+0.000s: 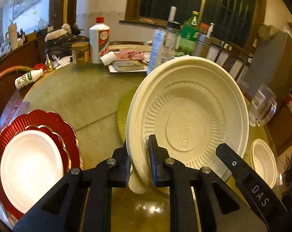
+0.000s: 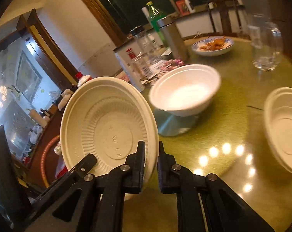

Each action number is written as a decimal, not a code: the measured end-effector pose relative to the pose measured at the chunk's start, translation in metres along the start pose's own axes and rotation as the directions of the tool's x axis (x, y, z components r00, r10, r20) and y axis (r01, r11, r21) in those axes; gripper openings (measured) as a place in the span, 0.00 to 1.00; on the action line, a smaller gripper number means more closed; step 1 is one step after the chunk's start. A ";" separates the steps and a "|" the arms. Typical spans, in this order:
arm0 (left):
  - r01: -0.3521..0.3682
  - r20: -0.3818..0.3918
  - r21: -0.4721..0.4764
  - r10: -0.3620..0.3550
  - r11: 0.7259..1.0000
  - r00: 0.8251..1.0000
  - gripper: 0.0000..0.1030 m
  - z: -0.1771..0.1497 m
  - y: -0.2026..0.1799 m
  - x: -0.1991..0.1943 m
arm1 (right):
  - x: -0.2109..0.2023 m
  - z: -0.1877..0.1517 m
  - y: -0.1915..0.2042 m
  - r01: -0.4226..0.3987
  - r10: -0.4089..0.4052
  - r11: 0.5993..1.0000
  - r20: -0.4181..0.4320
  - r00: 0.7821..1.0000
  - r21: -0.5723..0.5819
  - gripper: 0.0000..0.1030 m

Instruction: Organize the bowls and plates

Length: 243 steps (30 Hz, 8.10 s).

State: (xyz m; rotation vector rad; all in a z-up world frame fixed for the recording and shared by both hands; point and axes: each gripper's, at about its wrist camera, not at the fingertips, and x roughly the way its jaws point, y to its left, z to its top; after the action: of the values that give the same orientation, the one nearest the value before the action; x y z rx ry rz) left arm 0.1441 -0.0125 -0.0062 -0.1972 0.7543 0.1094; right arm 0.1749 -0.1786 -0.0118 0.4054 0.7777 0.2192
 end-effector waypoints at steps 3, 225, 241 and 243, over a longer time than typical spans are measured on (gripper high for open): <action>0.004 0.018 0.017 -0.005 1.000 1.000 0.14 -0.010 -0.008 0.001 | -0.007 -0.009 -0.011 0.027 -0.027 1.000 0.022 0.999 -0.003 0.11; -0.017 -0.174 -0.020 0.013 1.000 0.985 0.14 0.045 -0.061 0.096 | 0.072 0.078 -0.068 0.141 -0.116 0.972 -0.137 0.984 0.187 0.07; -0.022 0.002 0.007 0.022 1.000 1.000 0.14 0.009 -0.042 0.057 | 0.024 0.021 -0.038 0.063 -0.068 0.992 0.040 0.997 0.107 0.07; -0.016 0.003 0.009 0.016 1.000 1.000 0.15 0.007 -0.042 0.055 | 0.024 0.020 -0.039 0.070 -0.075 0.993 0.046 0.996 0.098 0.07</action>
State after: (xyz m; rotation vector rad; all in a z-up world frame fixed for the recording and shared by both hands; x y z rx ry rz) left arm 0.1960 -0.0504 -0.0337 -0.1828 0.7531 0.1212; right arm 0.2075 -0.2114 -0.0312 0.4711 0.7544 0.1036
